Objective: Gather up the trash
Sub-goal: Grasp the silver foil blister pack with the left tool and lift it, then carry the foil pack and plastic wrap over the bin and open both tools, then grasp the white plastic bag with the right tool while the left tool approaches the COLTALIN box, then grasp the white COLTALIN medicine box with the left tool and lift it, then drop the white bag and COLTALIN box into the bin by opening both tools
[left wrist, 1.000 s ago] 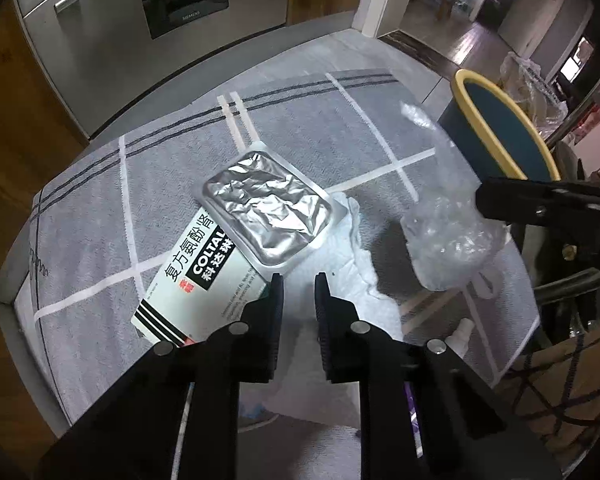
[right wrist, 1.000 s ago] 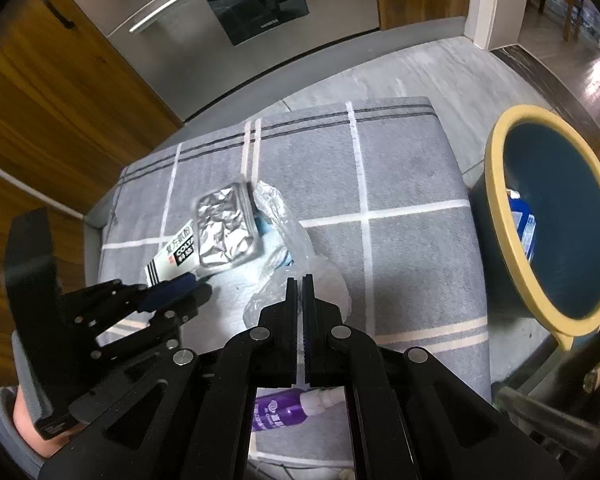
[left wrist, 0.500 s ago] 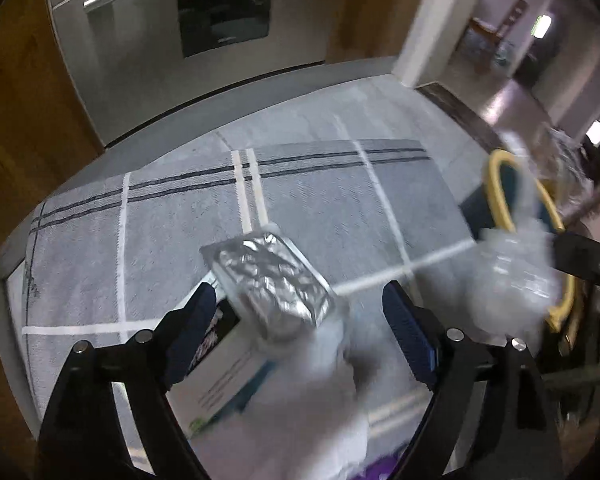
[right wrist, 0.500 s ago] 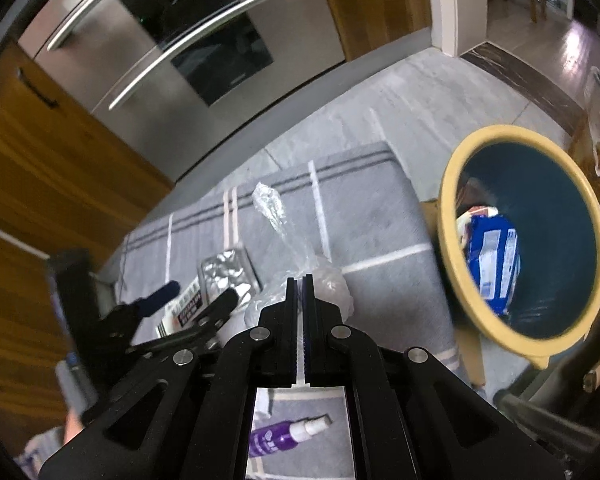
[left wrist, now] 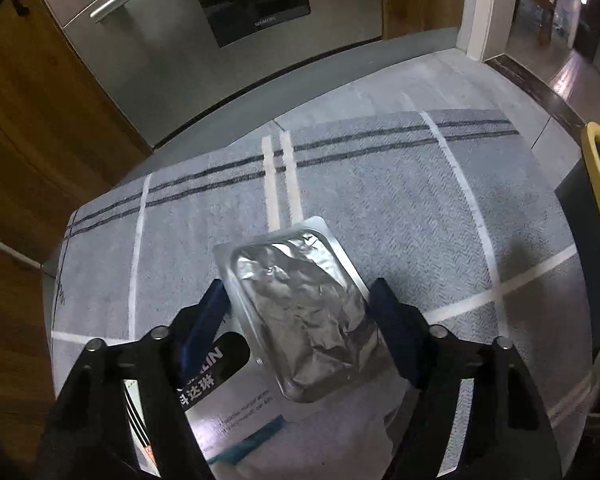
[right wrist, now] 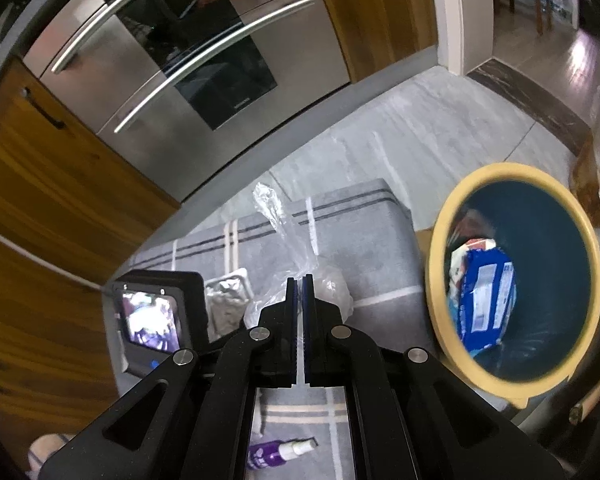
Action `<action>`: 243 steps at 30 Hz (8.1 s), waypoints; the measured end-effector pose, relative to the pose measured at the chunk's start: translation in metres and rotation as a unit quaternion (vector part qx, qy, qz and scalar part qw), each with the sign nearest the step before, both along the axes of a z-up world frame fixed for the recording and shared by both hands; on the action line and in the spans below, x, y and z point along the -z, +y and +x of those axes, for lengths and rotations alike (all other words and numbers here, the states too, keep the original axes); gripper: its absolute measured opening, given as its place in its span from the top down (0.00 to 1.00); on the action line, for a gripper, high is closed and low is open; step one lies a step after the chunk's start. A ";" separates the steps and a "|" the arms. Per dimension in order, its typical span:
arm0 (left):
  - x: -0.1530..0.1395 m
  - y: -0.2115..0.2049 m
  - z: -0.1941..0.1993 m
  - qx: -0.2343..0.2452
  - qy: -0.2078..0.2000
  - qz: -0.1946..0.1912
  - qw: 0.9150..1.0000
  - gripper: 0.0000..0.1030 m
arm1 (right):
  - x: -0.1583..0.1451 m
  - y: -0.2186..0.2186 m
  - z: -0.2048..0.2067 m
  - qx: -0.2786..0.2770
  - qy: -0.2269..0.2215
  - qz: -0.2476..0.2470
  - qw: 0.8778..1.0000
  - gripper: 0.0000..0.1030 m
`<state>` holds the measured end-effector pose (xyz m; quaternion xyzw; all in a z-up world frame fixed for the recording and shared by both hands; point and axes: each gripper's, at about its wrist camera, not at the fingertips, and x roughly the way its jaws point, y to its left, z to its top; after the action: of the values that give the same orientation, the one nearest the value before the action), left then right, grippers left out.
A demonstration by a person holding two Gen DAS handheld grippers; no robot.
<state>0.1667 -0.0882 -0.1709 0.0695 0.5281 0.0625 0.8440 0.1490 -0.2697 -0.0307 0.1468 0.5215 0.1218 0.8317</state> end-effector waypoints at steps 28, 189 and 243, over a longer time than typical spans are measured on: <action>-0.041 -0.026 -0.018 0.159 -0.039 -0.129 0.978 0.91 | -0.014 -0.010 -0.004 0.008 -0.013 0.031 0.999 0.97; 0.019 0.095 -0.032 0.132 0.083 -0.082 0.984 0.06 | 0.009 0.042 -0.011 -0.041 0.000 -0.013 0.999 0.98; -0.092 -0.209 -0.013 0.352 -0.032 -0.128 0.927 0.28 | -0.080 -0.184 -0.014 0.198 -0.143 -0.016 0.970 0.99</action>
<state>0.1537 -0.2975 -0.0792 0.1405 0.4462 -0.3043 0.8298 0.1347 -0.4541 0.0492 0.2148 0.3599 -0.0339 0.9073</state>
